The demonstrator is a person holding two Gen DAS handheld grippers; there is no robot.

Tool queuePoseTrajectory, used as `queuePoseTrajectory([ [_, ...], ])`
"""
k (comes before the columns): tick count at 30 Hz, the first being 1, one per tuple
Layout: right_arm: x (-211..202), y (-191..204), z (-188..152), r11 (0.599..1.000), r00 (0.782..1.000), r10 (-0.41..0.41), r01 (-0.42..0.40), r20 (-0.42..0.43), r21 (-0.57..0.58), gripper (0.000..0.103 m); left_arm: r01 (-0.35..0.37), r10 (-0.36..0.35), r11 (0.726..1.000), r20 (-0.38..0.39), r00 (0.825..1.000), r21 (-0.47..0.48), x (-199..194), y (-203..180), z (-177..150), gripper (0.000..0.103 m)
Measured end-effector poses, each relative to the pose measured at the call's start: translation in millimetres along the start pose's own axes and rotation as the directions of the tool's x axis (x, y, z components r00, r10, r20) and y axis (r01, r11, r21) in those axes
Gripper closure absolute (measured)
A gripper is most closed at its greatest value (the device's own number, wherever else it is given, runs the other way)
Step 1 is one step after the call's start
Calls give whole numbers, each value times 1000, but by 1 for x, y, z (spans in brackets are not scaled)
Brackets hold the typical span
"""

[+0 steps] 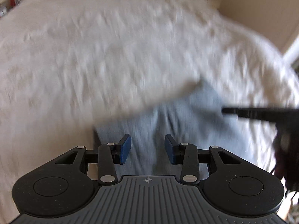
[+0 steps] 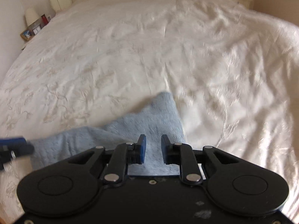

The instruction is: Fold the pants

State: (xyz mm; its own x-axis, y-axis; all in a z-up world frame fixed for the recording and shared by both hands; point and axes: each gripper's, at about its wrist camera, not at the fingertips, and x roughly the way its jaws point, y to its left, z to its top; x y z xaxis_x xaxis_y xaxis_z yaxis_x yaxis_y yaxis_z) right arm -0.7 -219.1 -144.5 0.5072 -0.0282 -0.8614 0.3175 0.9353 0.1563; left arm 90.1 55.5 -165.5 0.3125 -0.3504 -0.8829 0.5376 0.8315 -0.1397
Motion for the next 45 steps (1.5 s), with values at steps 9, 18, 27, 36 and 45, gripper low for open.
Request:
queuePoseTrajectory([
  [9,-8,54,-93,950,969,149,-196,-198,-243,82,-68,61,997,-245,968,-21,22,12,-85,52],
  [18,-35,1,-34,956,969,241,-247,-60,-156,79,-83,84,996,39,996,-28,-26,-15,-13,54],
  [27,19,-22,34,961,966,248,-254,-69,-107,64,-163,160,981,-39,986,-101,38,0,0,53],
  [36,86,-59,58,987,971,153,-160,-184,-22,92,-196,177,965,-123,977,-175,40,23,-35,40],
  [45,31,-59,2,981,970,156,-174,-184,-83,52,-188,172,971,-112,979,-149,32,16,-59,37],
])
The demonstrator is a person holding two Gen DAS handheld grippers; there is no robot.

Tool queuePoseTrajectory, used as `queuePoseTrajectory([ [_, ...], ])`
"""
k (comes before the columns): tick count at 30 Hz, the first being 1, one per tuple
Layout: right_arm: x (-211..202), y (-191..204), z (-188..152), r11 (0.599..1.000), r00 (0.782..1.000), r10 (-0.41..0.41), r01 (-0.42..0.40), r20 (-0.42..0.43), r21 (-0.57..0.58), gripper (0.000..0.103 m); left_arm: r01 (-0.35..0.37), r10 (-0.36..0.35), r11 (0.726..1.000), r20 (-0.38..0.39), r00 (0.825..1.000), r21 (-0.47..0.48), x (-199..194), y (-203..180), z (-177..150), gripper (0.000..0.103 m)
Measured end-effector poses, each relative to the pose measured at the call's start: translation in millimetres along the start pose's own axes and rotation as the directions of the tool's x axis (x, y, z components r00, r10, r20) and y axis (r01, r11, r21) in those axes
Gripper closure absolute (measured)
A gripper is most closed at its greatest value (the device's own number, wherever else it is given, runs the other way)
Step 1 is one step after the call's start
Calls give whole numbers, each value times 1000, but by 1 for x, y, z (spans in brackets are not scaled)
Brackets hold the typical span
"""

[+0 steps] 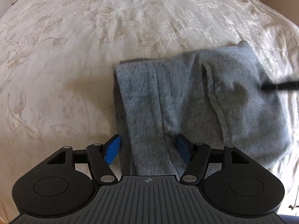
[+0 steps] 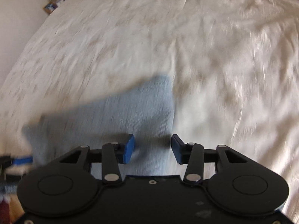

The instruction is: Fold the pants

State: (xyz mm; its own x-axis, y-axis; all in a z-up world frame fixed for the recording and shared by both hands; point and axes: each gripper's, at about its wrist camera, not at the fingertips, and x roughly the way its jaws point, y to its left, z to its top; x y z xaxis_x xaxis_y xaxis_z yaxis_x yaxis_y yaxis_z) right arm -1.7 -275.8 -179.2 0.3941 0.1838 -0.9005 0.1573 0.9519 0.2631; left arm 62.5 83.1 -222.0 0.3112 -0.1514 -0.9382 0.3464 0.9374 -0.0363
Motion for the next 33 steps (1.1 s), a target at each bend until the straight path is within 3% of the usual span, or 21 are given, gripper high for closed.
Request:
queuePoseTrajectory([
  [4,-2,-4,-52,997,998,43,-40,-40,71,41,43,-42,998,28,999,-48,1,10,-9,33],
  [7,-3,-4,-65,994,998,56,-52,-35,97,36,86,-82,988,34,996,-126,6,23,-10,25],
  [11,6,-4,-58,993,997,73,-70,-34,94,27,116,-112,980,38,993,-162,13,32,-10,12],
  [16,15,0,-41,992,993,113,-111,-36,53,20,124,-121,982,33,992,-146,23,30,2,5],
  [18,23,2,-33,988,988,146,-144,-43,47,8,127,-124,984,35,992,-125,27,26,9,4],
  [21,34,4,-24,982,982,185,-183,-48,35,0,138,-135,984,39,990,-111,34,18,19,1],
  [27,49,7,-19,974,974,225,-225,-9,33,0,157,-152,975,41,987,-159,47,13,29,0],
  [33,45,-11,-28,940,954,279,-294,105,171,0,165,-162,971,33,986,-172,48,14,30,0],
])
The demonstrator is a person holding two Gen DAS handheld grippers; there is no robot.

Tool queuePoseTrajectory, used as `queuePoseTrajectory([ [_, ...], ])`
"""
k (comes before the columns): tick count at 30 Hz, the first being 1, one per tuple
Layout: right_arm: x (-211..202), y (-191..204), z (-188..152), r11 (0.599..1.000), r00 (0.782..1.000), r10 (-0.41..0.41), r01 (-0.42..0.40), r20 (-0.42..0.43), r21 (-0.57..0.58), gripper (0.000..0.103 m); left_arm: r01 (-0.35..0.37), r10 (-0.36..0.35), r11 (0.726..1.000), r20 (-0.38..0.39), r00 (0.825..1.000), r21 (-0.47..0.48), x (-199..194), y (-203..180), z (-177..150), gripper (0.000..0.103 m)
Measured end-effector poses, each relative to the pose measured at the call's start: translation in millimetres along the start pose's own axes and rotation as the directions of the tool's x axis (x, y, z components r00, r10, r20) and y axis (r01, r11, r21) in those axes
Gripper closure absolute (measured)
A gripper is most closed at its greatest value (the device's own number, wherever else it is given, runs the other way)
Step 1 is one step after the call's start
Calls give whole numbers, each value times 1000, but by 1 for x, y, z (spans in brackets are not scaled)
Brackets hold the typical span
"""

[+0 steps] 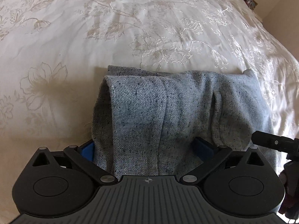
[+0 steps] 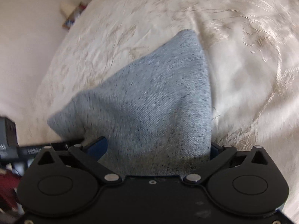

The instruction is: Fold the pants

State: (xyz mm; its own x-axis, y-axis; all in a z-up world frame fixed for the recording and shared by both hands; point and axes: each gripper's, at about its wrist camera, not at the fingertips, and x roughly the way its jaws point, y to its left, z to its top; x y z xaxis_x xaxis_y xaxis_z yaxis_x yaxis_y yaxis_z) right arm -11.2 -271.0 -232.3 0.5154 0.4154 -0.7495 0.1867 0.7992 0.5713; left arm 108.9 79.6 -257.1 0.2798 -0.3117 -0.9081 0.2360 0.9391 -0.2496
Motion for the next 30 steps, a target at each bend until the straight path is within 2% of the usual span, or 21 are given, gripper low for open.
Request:
queuePoseTrajectory([
  [3,-5,-6,2,1000,1000,21,-21,-20,-8,0,9,-9,1000,-27,1000,-5,1,1,4,0],
  [5,-3,-5,8,999,997,30,-32,-74,-31,0,5,-6,1000,-31,1000,-2,-1,0,4,2],
  [6,-3,-3,13,999,995,20,-24,-100,-44,5,0,0,1000,-28,1000,9,-3,-3,3,6],
  [7,-5,-1,17,998,993,-17,10,-115,-64,18,1,-1,1000,-21,1000,18,-5,-6,3,15],
  [8,-8,1,22,997,991,-40,30,-126,-75,46,-9,9,1000,-15,1000,24,-8,-10,2,21],
  [9,-13,3,26,997,991,-37,28,-128,-71,66,-29,30,999,-6,1000,32,-12,-15,2,24],
  [10,-20,5,27,997,992,-31,23,-120,-67,77,-44,44,998,5,999,38,-16,-19,1,33],
  [11,-26,7,30,998,993,-26,18,-115,-68,83,-54,54,998,17,998,40,-20,-21,1,44],
  [14,-47,31,30,990,996,-56,46,-74,-130,85,-62,59,998,65,996,35,-36,-25,0,62],
  [17,-65,58,31,984,998,-62,56,-33,-170,86,-24,18,998,106,994,52,-54,-23,2,72],
  [20,-79,101,36,976,998,-67,69,12,-208,86,24,-35,997,140,990,75,-72,-19,9,74],
  [24,-91,148,49,962,997,-50,62,53,-268,86,48,-62,996,214,975,71,-95,-5,25,74],
  [27,-80,186,69,954,998,-23,40,61,-297,86,44,-52,998,258,965,39,-111,20,43,74],
  [30,-56,221,93,948,998,39,-19,57,-317,86,-1,-3,1000,308,951,15,-128,58,65,74],
])
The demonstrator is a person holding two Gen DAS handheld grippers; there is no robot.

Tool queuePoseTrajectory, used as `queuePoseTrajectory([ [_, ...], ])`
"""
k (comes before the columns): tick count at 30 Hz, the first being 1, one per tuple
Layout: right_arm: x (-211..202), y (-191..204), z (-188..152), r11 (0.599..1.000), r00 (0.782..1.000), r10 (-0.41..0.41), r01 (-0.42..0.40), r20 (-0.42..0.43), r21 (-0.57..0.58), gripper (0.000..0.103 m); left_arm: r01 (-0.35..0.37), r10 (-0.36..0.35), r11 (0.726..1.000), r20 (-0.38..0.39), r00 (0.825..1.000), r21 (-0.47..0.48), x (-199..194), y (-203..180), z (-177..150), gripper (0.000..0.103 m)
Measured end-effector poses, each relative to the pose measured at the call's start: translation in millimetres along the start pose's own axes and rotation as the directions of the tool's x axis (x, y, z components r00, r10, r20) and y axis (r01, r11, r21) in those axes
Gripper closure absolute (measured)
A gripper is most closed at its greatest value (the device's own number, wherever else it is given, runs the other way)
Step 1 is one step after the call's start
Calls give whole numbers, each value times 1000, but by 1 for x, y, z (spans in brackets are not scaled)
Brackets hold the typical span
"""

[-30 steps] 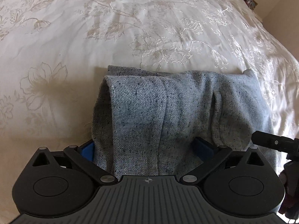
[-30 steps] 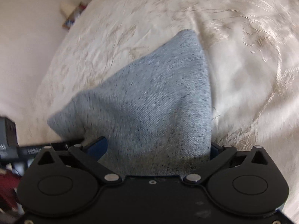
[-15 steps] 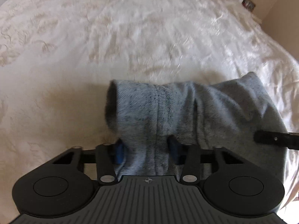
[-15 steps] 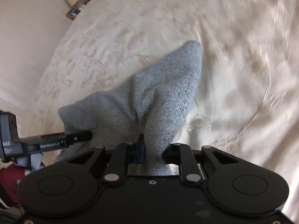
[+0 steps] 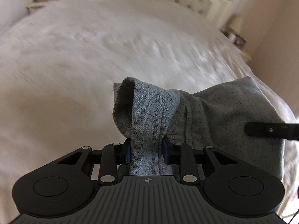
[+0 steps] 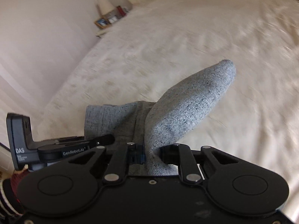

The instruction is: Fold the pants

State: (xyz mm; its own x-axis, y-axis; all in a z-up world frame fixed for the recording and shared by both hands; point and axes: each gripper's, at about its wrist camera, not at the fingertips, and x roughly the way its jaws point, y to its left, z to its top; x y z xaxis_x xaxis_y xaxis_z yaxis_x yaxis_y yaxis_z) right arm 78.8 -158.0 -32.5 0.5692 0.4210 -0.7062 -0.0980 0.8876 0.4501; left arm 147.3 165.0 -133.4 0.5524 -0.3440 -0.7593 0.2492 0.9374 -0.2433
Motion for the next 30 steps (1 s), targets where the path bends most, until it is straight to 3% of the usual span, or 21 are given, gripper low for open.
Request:
queuePoseTrajectory([
  [8,125,74,82,989,990,141,-141,-15,-47,86,-154,156,987,44,987,-43,-1,109,64,73],
  [10,155,84,93,989,991,132,-133,-19,-57,86,-186,188,981,34,982,-61,4,132,68,66],
  [11,169,84,96,993,994,103,-104,-24,-61,83,-225,226,971,7,974,-75,12,143,67,60],
  [12,186,81,96,997,998,36,-38,-42,-69,75,-269,267,959,-33,963,-90,20,156,63,60],
  [14,222,65,89,986,980,-158,151,-119,-66,68,-348,334,930,-129,934,-117,41,179,49,62],
  [16,248,48,78,942,919,-335,323,-207,-92,85,-427,399,900,-223,889,-91,59,198,32,65],
  [17,250,45,75,933,909,-359,346,-210,-97,87,-449,419,890,-241,875,-83,59,203,27,68],
  [20,227,52,76,942,938,-333,326,-94,-83,87,-459,438,883,-177,881,-102,39,196,28,68],
  [23,219,75,87,955,961,-274,275,30,-111,87,-429,425,899,-58,903,-89,22,171,47,68],
  [27,254,109,116,959,977,-211,214,34,-185,87,-349,349,937,31,937,-10,43,136,79,67],
  [30,283,123,126,955,981,-194,189,2,-229,87,-336,336,942,25,941,-2,71,135,93,67],
])
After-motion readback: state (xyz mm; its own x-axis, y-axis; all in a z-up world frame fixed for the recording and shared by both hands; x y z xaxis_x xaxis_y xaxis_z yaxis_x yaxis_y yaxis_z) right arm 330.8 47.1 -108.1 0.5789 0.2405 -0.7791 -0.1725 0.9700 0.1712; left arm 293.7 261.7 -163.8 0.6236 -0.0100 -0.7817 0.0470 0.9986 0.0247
